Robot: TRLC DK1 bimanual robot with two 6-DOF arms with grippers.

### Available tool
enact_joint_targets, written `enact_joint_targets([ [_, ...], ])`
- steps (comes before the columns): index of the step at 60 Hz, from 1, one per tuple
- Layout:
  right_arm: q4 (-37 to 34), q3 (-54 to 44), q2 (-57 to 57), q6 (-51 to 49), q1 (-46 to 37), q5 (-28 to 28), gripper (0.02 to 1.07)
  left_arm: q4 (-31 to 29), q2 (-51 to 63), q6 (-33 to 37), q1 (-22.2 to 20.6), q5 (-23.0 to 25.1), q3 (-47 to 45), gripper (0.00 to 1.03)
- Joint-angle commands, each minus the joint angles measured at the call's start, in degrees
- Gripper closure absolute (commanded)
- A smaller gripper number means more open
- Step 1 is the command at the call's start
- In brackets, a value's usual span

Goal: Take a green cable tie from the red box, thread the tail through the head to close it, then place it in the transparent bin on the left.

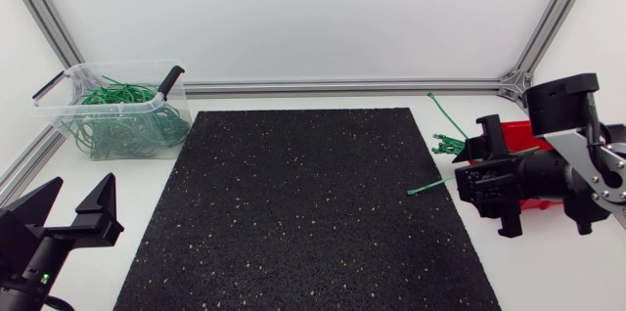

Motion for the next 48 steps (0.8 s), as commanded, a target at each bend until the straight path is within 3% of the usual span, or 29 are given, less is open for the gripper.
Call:
enact_joint_targets([
  [1, 2.95, -3.16, 2.45, 0.84, 2.38, 1.94, 0.44, -1.39, -0.41, -0.46, 0.14, 0.15, -2.26, 0.04],
  [24, 27.48, -10.02, 18.62, -0.39, 4.84, 8.54, 0.45, -1.48, -0.41, -0.46, 0.49, 0.15, -2.26, 0.04],
  [34, 34.95, -11.16, 22.66, -0.92, 4.93, 10.03, 0.46, -1.48, -0.23, -0.46, 0.49, 0.32, -2.26, 0.04],
  [45, 43.30, -12.74, 26.62, -2.59, 4.84, 11.35, 0.74, -1.57, -0.14, -0.46, 0.49, 0.41, -2.26, 0.04],
  [48, 45.14, -12.83, 27.67, -3.29, 4.49, 11.88, 0.88, -1.57, -0.14, -0.46, 0.49, 0.41, -2.26, 0.04],
])
